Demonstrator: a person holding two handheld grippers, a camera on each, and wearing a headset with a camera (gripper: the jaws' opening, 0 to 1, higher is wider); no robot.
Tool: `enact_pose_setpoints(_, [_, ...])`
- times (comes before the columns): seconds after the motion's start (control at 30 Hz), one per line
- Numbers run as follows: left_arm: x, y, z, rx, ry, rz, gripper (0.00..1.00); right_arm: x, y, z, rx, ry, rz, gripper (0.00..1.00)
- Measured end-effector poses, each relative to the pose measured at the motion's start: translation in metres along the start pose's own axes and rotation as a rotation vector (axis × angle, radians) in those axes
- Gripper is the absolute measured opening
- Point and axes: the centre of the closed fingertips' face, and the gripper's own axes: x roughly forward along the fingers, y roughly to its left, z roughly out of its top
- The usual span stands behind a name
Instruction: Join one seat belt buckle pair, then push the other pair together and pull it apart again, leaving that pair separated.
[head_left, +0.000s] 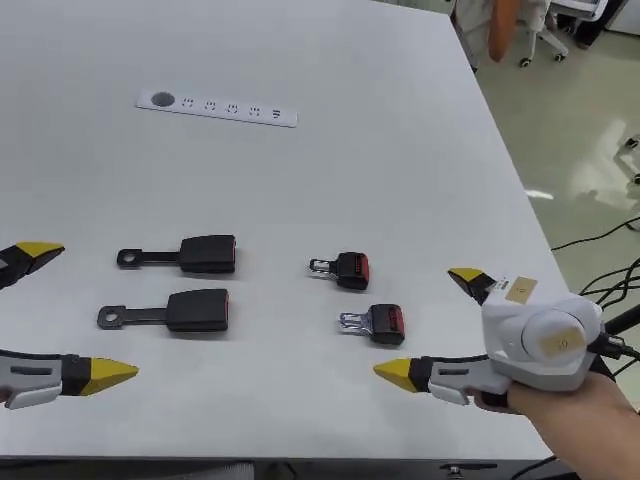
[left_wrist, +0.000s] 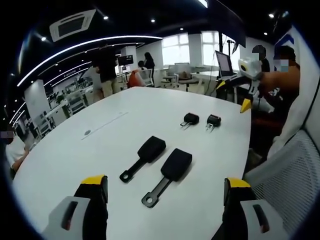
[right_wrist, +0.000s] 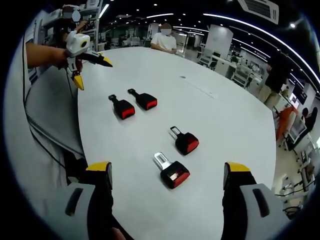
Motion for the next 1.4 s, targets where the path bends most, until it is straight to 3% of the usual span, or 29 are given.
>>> enact_pose_setpoints(0.43, [0.008,0.001,-0.009,0.035,0.060,-0.019,0.93,0.006,-0.005,0.001,-0.020,0.012,0.010,0.91])
enact_pose_setpoints(0.77, [0.028,-0.008,-0.002,0.055,0.087,-0.055,0.90,0.016,-0.008,-0.001,-0.063,0.038,0.028,0.89])
enact_pose_setpoints(1.07, [0.040,-0.012,-0.008,0.072,0.132,-0.114,0.80,0.025,-0.012,-0.006,-0.108,0.064,0.058,0.82])
enact_pose_setpoints(1.23, [0.048,-0.010,-0.007,0.068,0.139,-0.123,0.79,0.032,-0.008,-0.013,-0.118,0.090,0.114,0.72])
enact_pose_setpoints(1.4, [0.059,-0.013,-0.008,0.088,0.156,-0.152,0.78,0.041,-0.010,-0.018,-0.147,0.107,0.132,0.70])
